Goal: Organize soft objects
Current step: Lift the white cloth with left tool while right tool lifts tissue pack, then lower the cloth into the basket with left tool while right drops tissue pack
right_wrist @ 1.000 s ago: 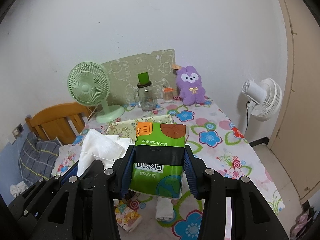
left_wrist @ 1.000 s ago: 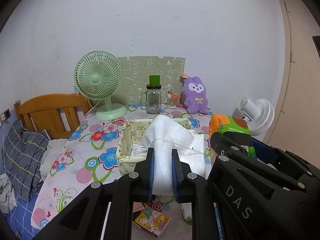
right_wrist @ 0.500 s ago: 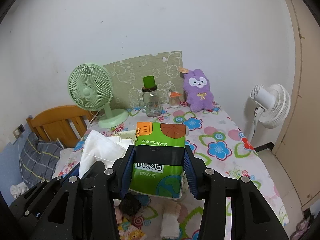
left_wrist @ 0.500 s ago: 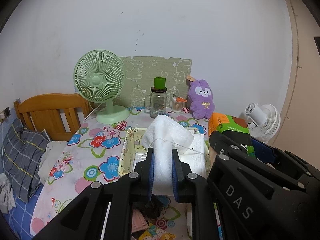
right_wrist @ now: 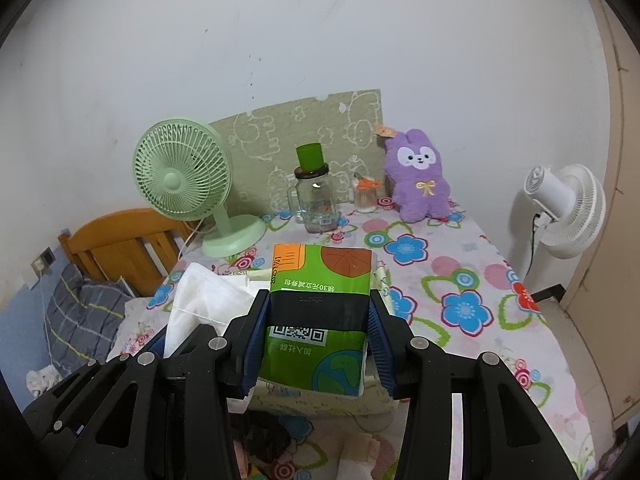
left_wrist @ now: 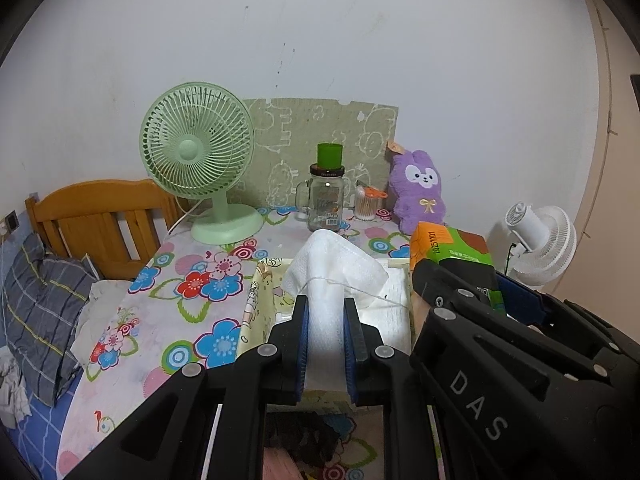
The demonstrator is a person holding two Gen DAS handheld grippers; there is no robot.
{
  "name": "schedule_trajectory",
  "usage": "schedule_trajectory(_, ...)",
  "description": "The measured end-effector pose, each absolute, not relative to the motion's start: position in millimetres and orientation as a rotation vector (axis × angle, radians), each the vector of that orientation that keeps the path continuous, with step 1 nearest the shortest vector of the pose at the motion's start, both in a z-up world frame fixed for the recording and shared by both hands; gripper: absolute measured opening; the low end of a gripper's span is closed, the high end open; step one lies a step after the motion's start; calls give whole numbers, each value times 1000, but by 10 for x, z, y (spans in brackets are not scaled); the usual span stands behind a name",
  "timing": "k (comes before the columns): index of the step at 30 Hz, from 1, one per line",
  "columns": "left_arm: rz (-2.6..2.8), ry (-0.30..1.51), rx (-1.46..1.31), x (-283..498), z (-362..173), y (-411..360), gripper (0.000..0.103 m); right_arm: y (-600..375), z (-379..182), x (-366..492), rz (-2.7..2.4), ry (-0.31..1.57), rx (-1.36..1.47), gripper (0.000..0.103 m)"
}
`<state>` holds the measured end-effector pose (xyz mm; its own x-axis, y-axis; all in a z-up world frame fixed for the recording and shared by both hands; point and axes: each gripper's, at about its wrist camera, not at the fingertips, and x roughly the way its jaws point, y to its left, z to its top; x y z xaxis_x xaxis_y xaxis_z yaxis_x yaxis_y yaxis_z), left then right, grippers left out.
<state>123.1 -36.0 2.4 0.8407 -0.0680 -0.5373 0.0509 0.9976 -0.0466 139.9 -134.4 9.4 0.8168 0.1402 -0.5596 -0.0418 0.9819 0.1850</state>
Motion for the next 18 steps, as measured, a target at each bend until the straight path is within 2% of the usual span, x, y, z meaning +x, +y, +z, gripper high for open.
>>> schedule_trajectory(18,-52,636,-33,1724,-280,-310,15,-1289,-253,1924,168,667,174,49)
